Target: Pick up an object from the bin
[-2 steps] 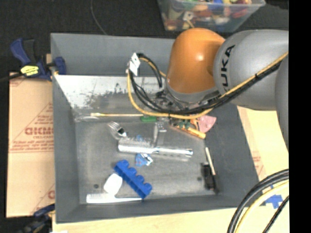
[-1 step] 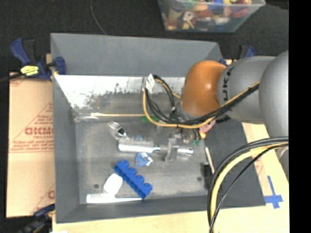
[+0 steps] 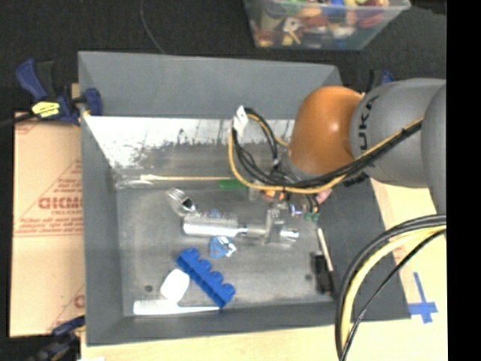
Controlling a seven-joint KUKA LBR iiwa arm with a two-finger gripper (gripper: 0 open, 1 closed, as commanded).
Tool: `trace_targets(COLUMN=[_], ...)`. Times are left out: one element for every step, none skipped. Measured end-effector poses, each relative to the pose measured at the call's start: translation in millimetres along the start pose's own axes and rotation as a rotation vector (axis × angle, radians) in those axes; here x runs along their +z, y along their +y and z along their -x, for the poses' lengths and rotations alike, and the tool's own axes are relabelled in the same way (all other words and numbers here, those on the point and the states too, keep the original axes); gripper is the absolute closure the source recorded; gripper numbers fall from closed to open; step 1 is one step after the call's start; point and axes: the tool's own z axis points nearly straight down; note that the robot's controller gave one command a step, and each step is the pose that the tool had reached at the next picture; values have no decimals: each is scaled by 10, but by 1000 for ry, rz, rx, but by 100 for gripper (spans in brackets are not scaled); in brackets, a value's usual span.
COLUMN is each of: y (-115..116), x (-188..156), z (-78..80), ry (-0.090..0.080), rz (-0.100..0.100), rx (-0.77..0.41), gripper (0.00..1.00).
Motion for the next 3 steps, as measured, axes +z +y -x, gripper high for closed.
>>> trace_targets(y=[-75,-231,-175], x=[6,304,302], z=[-303,-227,-187], ry=[18,0,4], rz=[-3,1,-2], rx=[106,141,275], gripper=[0,0,100])
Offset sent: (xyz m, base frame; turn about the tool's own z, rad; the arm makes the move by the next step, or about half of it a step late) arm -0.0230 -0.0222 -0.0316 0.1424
